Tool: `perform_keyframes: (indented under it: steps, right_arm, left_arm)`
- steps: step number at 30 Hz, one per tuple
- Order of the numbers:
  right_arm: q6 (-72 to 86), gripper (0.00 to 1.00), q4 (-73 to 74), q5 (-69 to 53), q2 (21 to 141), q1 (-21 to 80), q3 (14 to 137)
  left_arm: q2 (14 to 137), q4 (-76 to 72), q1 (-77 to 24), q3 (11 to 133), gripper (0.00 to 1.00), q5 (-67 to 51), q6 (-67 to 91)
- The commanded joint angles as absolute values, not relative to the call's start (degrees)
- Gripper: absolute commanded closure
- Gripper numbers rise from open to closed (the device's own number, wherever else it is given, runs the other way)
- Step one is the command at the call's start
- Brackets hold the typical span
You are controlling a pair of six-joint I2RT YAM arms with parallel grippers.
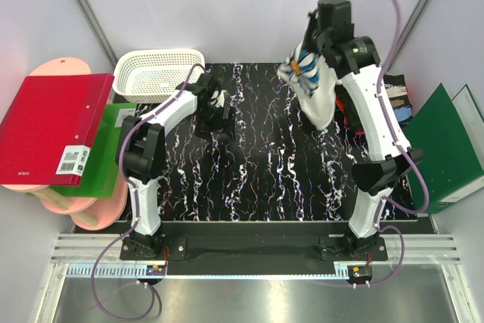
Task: Fold and stack the t-shirts
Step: Flatten out the tshirt
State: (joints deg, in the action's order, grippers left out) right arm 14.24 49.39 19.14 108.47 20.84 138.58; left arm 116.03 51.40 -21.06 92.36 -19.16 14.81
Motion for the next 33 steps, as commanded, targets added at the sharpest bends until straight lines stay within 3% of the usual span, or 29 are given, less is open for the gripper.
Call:
perform_keyframes:
  steps: [1,6,19,21,22,23,27,33]
  right_arm:
    - [17.0,1.0,53.6,2.8,105.1,24.4,129.7]
    - [18.2,1.0,58.7,-15.8,107.0,28.1,116.6]
    - [10.6,1.0,73.1,-33.3,116.0,31.6,106.6]
    - [10.0,0.87,73.7,-32.0,116.5,31.6,106.1]
    - [10.0,0.72,73.8,-31.1,116.1,31.6,106.6]
    - [10.1,0.5,73.8,-28.2,115.8,31.6,107.3]
    - [11.1,0.17,72.0,-17.0,111.8,31.6,112.7]
    - [10.6,0.04,66.7,-1.5,104.7,31.6,117.9]
  left_arm:
    - [111.6,51.6,-18.5,94.1,0.01,-17.2,15.4]
    - [111.4,52.3,-17.1,100.1,0.01,-16.6,17.1]
    - [111.9,52.1,-17.1,101.8,0.01,-15.2,20.3]
    - [111.8,52.1,-17.1,101.8,0.01,-15.3,20.3]
    - [111.5,51.8,-17.1,101.9,0.01,-15.5,20.3]
    - [111.0,51.8,-17.1,101.9,0.01,-15.5,20.0]
    - [109.1,49.8,-17.1,100.6,0.01,-16.9,19.6]
    - [105.6,43.3,-17.1,96.7,0.01,-20.8,20.7]
